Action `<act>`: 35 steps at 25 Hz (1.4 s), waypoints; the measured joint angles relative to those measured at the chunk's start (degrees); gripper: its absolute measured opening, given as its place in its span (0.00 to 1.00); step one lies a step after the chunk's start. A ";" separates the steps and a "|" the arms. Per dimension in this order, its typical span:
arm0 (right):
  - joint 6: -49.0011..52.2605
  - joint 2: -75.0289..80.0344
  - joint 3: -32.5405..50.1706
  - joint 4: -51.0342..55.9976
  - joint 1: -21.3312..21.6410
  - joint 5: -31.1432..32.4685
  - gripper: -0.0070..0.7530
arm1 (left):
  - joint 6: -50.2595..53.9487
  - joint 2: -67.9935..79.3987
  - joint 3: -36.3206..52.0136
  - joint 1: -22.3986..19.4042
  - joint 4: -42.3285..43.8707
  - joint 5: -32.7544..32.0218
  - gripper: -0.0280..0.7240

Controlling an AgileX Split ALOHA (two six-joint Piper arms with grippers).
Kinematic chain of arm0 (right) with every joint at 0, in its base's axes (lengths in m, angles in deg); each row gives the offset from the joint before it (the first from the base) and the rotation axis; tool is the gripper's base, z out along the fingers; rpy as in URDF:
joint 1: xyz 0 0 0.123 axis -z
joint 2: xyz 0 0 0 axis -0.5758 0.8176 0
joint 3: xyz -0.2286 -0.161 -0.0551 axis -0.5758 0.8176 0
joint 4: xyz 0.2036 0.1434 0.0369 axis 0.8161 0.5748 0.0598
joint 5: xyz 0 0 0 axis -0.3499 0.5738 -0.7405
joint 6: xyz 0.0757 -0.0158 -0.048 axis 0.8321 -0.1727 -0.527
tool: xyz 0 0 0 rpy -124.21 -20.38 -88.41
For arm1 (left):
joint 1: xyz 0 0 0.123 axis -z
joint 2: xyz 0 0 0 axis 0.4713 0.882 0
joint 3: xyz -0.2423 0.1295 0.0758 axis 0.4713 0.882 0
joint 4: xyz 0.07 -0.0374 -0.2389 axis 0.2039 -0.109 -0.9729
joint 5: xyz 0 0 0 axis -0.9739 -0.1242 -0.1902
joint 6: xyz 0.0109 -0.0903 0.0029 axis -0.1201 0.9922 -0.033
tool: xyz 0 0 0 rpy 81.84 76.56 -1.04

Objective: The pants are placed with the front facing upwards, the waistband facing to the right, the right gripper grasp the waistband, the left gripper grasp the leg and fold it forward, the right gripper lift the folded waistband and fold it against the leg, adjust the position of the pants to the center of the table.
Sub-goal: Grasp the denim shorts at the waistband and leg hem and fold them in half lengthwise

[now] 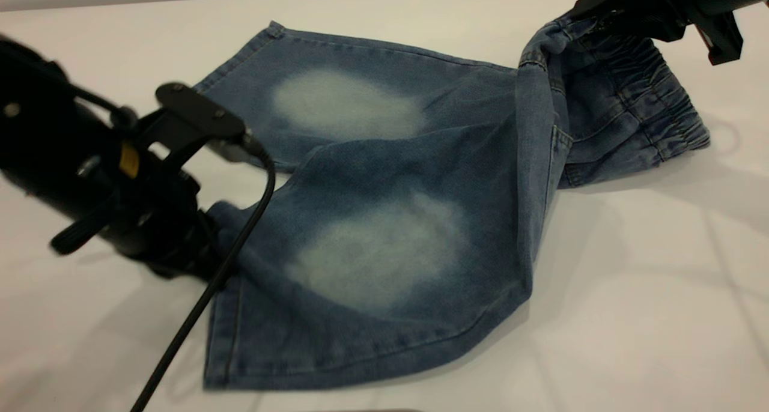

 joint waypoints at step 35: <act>-2.54 0.05 0.00 -0.55 -1.76 10.11 0.13 | -5.07 -6.79 -13.81 -13.76 -1.51 -10.65 0.66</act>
